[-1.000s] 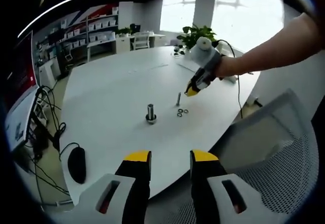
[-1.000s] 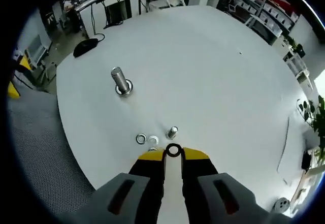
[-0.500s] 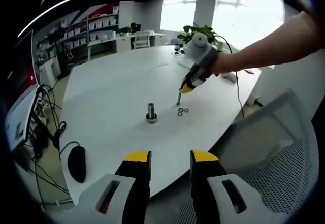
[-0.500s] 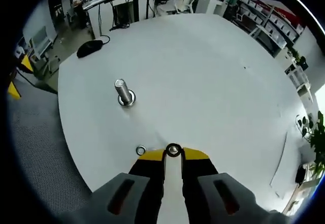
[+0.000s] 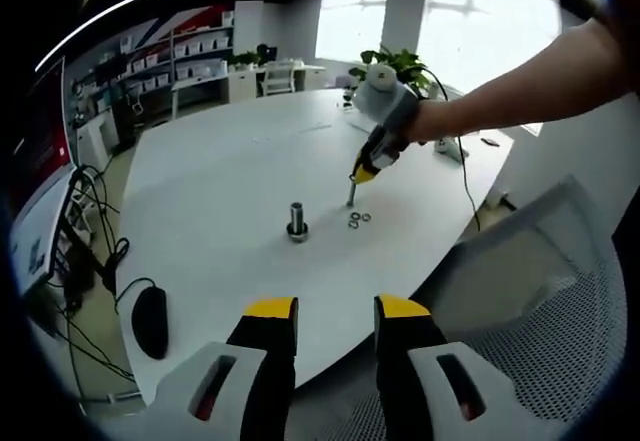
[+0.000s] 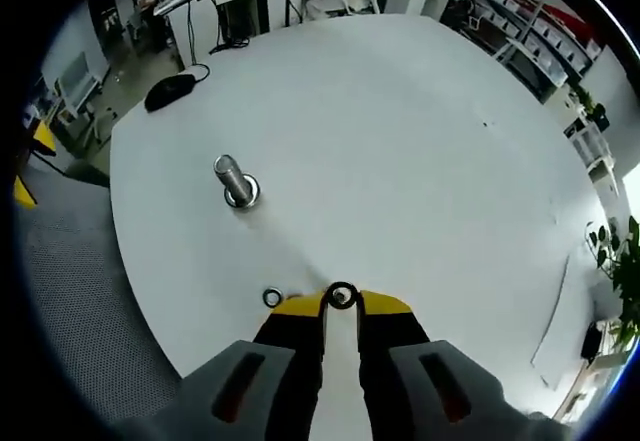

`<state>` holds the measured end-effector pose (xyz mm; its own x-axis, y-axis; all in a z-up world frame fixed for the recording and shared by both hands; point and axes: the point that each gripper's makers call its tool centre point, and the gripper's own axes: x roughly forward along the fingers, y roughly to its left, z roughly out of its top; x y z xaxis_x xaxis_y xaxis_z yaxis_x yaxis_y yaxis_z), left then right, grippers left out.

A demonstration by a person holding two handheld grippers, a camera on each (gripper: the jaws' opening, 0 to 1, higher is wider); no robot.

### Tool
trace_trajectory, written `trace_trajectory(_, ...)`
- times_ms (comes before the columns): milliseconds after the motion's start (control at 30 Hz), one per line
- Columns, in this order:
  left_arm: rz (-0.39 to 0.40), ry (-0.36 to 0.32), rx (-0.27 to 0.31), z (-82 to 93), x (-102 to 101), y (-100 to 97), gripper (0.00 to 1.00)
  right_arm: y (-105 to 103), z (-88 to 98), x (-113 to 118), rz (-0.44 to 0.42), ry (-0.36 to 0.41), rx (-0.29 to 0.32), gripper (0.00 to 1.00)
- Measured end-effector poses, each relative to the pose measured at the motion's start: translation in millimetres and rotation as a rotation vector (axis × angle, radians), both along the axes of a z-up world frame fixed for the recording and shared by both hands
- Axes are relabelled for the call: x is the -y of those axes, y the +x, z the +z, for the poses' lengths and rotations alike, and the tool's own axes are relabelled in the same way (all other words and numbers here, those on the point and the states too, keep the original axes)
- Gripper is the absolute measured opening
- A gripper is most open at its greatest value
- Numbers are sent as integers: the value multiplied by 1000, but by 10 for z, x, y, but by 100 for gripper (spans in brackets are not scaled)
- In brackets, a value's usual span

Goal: Place the washer onto the threaded stud by aligning its center hole with the stud, sliding it down to the base, and recovering from edge contact or off-axis alignment until the washer reaches the visible bottom stop.

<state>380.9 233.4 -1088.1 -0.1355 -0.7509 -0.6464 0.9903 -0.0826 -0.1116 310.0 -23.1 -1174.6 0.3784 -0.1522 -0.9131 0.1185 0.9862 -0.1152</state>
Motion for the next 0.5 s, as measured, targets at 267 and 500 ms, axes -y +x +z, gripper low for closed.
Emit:
trace_trajectory(267,-18,6,10,-25,-5,-22,29,10,-77,11,33,-14,-34,14)
trace_trajectory(500,-21,11,11,-5,-17,-41,28,66,-208,12,33,5,-54,14)
